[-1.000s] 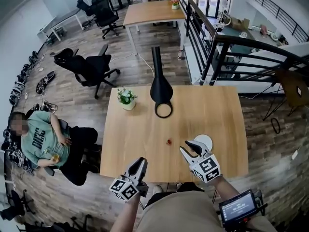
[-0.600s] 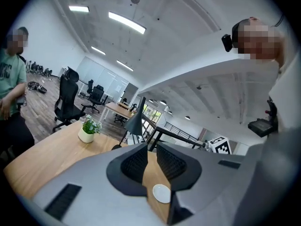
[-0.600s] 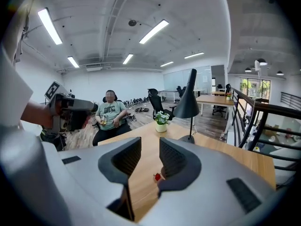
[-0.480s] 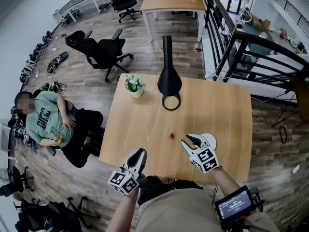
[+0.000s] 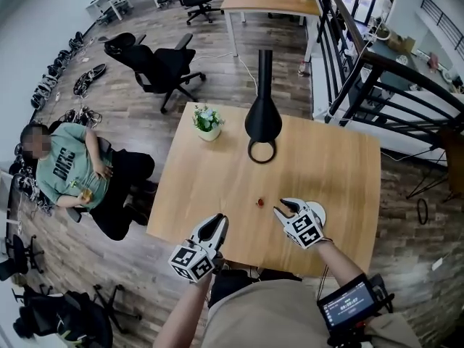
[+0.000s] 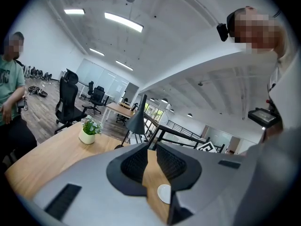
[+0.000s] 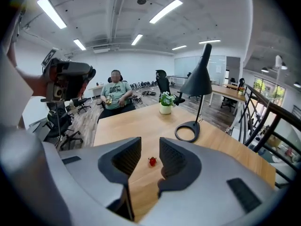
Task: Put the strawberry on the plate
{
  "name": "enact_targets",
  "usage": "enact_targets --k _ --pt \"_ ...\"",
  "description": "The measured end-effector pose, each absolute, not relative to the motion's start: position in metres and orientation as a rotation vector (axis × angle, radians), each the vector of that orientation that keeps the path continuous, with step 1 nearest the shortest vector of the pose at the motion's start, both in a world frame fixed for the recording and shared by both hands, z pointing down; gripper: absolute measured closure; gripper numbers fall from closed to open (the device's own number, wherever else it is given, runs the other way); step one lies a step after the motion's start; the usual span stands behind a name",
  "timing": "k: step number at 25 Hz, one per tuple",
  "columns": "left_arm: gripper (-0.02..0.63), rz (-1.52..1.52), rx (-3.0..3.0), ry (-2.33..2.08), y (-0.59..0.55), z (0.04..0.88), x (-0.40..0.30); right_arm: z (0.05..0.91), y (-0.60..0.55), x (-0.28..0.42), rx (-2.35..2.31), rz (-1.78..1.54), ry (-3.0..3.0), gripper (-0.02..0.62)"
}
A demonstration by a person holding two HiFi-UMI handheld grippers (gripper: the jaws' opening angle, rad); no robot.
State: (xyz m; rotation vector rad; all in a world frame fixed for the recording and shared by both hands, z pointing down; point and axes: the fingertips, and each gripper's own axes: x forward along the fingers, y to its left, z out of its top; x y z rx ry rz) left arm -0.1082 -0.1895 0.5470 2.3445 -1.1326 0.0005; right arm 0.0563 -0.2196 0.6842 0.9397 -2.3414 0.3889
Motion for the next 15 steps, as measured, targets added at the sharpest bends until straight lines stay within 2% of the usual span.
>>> enact_targets --k 15 --pt "0.562 0.114 2.258 -1.102 -0.195 0.590 -0.110 0.810 -0.253 0.013 0.714 0.489 -2.173 0.472"
